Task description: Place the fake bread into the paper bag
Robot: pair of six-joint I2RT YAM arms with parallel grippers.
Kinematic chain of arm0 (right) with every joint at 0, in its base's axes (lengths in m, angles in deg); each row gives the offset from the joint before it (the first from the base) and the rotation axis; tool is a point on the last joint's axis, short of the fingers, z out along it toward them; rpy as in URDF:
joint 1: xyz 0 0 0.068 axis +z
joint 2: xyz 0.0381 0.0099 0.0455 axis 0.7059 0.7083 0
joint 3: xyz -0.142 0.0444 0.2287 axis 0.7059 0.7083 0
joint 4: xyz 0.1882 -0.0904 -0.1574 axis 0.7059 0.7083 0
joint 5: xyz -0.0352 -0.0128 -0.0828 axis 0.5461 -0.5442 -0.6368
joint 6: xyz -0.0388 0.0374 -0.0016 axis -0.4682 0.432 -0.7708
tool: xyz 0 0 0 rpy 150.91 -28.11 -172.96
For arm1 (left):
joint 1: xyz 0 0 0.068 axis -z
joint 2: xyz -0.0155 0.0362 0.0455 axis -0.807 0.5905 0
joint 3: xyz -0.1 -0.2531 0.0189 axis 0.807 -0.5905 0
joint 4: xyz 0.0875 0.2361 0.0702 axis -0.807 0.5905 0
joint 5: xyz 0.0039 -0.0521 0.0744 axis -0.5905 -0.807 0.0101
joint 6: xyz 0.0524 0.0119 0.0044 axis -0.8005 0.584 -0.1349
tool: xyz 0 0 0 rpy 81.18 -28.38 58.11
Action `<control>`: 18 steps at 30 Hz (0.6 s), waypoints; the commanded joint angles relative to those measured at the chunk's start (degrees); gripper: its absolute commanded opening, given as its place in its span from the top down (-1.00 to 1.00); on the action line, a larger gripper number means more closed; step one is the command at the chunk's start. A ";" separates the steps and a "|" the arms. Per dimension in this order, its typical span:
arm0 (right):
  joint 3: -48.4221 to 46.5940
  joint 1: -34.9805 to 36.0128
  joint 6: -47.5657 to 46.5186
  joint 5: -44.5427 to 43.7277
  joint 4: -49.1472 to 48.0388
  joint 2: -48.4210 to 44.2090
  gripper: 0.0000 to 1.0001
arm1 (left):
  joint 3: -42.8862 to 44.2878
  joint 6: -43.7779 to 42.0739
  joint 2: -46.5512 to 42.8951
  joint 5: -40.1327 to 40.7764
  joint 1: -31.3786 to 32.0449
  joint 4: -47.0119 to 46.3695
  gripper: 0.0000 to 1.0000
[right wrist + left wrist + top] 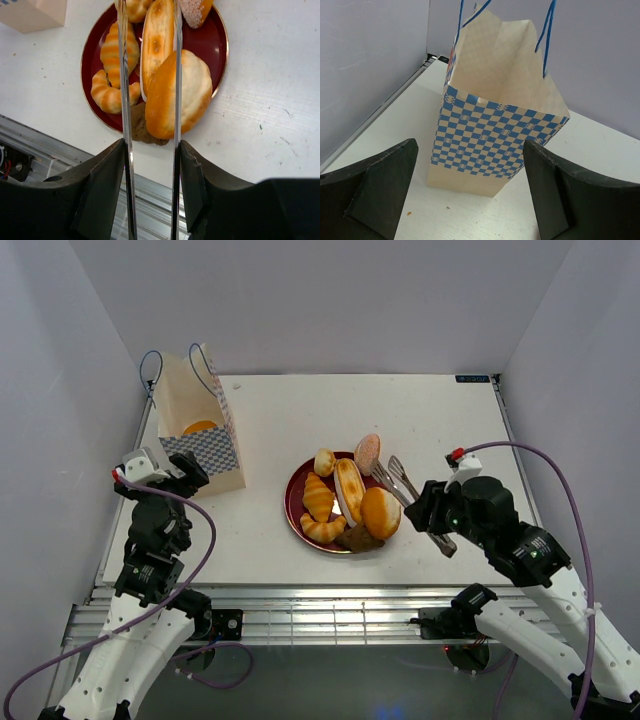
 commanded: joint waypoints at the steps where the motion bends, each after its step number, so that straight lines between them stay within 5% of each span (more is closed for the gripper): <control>1: 1.39 -0.10 2.34 0.49 4.69 -1.11 -0.05 | 1.37 0.60 0.00 -1.76 0.12 0.70 -0.93; 7: 0.24 -0.02 2.69 1.99 11.74 -2.16 -0.08 | 1.28 0.78 -0.35 -1.94 0.12 0.61 -0.93; 18: 4.72 -0.10 1.46 3.22 10.51 -2.43 -0.08 | 1.72 0.96 0.97 -3.08 0.12 1.22 -0.93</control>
